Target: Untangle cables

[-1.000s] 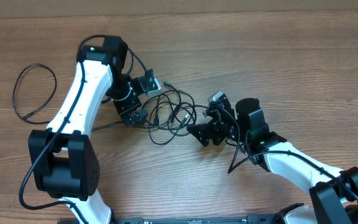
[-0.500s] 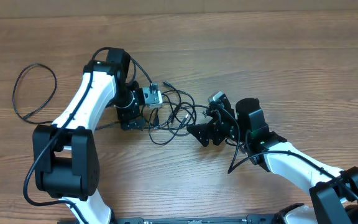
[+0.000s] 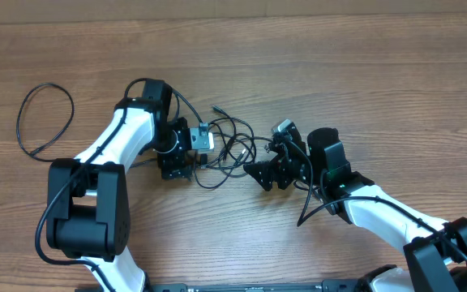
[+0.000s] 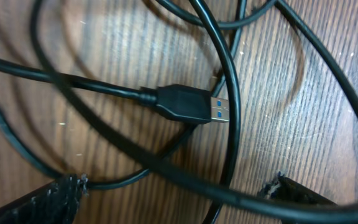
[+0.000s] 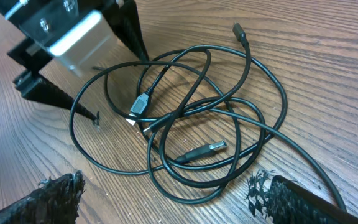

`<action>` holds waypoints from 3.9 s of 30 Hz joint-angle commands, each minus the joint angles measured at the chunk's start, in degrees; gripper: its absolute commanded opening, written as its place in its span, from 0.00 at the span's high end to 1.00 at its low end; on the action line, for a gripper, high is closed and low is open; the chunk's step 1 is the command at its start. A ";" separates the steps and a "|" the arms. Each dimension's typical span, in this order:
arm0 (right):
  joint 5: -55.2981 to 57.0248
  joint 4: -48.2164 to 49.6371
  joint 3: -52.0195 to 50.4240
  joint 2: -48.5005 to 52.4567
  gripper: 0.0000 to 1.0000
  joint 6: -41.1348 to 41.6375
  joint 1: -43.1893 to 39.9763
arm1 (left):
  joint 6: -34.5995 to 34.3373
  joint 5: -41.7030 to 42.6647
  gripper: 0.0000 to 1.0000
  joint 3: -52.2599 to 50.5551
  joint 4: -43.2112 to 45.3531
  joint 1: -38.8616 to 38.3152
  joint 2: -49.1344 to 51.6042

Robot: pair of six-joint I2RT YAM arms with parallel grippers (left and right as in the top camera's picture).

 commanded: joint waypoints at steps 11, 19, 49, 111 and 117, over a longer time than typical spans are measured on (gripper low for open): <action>0.35 0.20 0.61 0.17 0.05 0.24 0.39 | 2.40 4.09 0.34 -1.44 1.25 -0.37 0.46; 0.35 0.20 0.61 0.20 0.05 0.24 0.39 | 2.40 4.68 0.47 -1.51 1.44 -0.37 1.11; 0.33 0.33 0.61 0.17 0.05 0.24 0.39 | -7.04 -15.32 0.96 9.35 -7.37 1.60 -6.78; -0.28 -0.24 0.61 0.17 0.05 0.22 0.39 | -59.89 -25.99 0.96 34.62 -21.84 16.70 -1.51; -0.26 0.00 0.61 0.17 0.05 0.22 0.39 | -69.22 -25.97 0.95 34.62 -17.90 24.09 -0.52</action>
